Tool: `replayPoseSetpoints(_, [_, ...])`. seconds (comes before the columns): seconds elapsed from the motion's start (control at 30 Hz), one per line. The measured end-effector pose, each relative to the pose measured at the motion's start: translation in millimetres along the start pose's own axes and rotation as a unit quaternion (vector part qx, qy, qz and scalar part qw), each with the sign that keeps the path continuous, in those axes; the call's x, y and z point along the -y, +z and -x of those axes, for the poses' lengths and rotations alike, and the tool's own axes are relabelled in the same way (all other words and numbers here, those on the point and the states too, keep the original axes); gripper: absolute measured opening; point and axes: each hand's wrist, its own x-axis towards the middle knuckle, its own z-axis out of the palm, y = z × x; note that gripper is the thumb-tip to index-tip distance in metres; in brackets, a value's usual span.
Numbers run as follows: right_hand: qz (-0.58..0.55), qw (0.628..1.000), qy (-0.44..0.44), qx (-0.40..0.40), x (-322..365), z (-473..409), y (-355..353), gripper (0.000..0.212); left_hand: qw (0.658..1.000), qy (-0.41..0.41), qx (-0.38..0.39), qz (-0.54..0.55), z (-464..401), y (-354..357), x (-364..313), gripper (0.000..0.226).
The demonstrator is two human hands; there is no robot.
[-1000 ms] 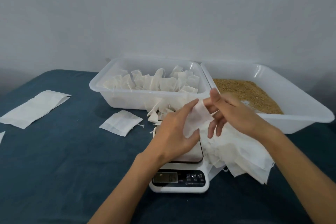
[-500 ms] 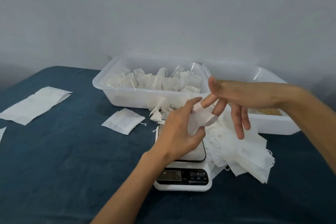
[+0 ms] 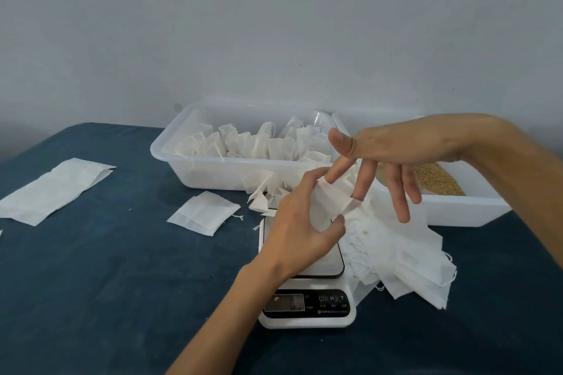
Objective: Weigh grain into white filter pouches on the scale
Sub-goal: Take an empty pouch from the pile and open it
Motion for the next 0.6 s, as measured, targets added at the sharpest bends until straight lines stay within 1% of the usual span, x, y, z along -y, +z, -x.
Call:
replayPoseSetpoints(0.07, [0.007, 1.000, 0.012, -0.007, 0.9, -2.0, -4.4, 0.092, 1.000, 0.003, 0.011, -0.023, 0.0, -0.5, -0.1, 0.060])
replayPoseSetpoints(0.17, [0.003, 0.998, 0.060, -0.015, 4.0, -0.6, -11.7, 0.091, 0.995, 0.001, 0.040, -0.089, 0.8, -1.3, 2.8, 0.067])
replayPoseSetpoints(0.23, [0.011, 0.999, 0.047, -0.020, 3.0, 3.1, -17.0, 0.095, 0.988, 0.003, 0.066, -0.140, 0.3, -1.2, 6.8, 0.064])
replayPoseSetpoints(0.3, [0.004, 0.999, 0.039, -0.024, 1.0, 8.4, -22.1, 0.098, 0.979, 0.031, 0.069, -0.189, 0.7, -0.2, 6.5, 0.058])
replayPoseSetpoints(0.37, [-0.010, 0.999, 0.039, -0.032, -1.2, 12.1, -27.5, 0.099, 0.974, 0.056, 0.029, -0.217, 1.0, 0.7, 5.0, 0.057])
replayPoseSetpoints(0.47, [-0.028, 0.998, 0.039, -0.048, -3.7, 14.8, -34.7, 0.101, 0.980, 0.064, -0.067, -0.175, 2.2, -2.4, 1.3, 0.053])
replayPoseSetpoints(0.5, [-0.033, 0.997, 0.039, -0.053, -3.9, 15.5, -36.0, 0.102, 0.978, 0.078, -0.082, -0.173, 2.0, -2.9, 1.5, 0.047])
replayPoseSetpoints(0.6, [-0.034, 0.997, 0.042, -0.060, -4.2, 15.1, -37.3, 0.100, 0.962, 0.130, -0.114, -0.212, 0.9, -0.1, 3.3, 0.021])
